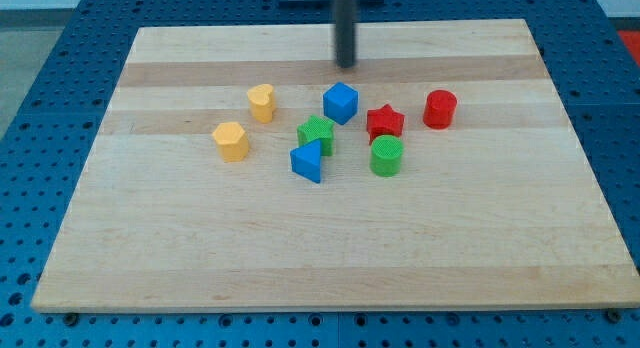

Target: Move the red circle closer to red star

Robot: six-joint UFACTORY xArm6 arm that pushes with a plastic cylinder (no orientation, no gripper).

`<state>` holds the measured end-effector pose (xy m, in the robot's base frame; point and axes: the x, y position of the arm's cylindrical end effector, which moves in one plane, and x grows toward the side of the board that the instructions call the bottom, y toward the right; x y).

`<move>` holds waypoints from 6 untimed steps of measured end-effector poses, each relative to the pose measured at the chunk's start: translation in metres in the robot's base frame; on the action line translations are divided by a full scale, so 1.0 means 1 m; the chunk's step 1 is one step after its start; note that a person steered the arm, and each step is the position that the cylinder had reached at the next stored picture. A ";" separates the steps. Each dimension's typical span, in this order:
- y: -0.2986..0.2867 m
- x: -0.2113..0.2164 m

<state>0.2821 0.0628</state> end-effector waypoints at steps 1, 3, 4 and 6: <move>0.120 0.041; 0.069 0.084; 0.069 0.102; 0.055 0.065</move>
